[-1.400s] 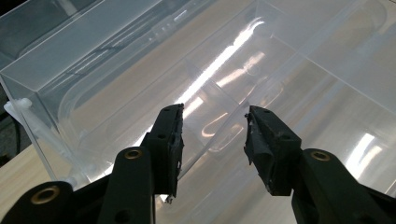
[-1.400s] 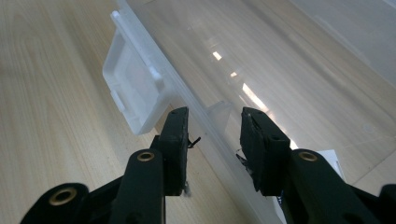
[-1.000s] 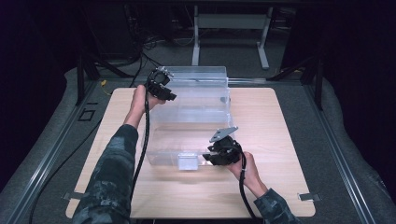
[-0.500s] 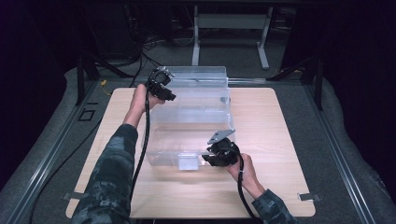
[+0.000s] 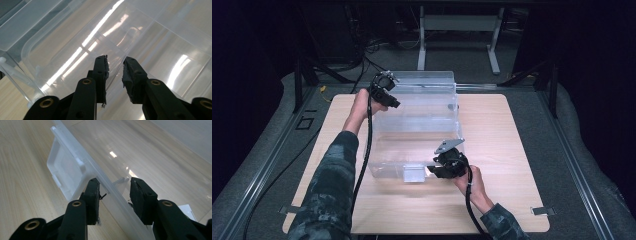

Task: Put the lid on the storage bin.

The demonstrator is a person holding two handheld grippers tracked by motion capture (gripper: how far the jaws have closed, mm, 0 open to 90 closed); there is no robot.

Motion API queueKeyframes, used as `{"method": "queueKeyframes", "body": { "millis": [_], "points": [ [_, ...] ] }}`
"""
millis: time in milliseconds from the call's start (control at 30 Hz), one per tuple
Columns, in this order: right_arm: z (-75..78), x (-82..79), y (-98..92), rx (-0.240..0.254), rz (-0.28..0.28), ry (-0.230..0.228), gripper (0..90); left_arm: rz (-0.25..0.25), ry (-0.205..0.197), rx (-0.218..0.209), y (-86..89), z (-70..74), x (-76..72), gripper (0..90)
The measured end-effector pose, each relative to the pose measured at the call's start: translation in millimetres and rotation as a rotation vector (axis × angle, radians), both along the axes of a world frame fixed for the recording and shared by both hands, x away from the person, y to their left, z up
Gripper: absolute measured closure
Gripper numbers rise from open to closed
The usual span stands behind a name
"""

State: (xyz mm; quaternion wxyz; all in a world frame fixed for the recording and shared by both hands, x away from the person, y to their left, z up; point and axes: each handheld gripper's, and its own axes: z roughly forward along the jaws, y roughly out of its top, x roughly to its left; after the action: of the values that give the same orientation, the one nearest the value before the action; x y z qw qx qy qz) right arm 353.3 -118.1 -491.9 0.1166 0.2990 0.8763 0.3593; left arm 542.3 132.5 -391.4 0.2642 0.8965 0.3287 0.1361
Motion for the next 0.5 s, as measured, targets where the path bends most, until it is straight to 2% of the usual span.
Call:
{"method": "queueKeyframes", "body": {
  "millis": [67,200,500],
  "points": [
    [-0.2,0.1,-0.4,0.002,-0.002,0.005,60.3,-0.007,0.012,0.010,-0.9,2.4,0.0,72.9],
    [-0.8,0.3,-0.3,0.007,-0.002,0.002,59.5,-0.008,0.008,0.011,-2.0,3.9,-2.4,73.3],
    [-1.4,1.5,0.2,0.005,0.001,0.003,59.1,-0.020,-0.004,-0.018,-0.5,7.7,-9.1,74.0]
  ]
}}
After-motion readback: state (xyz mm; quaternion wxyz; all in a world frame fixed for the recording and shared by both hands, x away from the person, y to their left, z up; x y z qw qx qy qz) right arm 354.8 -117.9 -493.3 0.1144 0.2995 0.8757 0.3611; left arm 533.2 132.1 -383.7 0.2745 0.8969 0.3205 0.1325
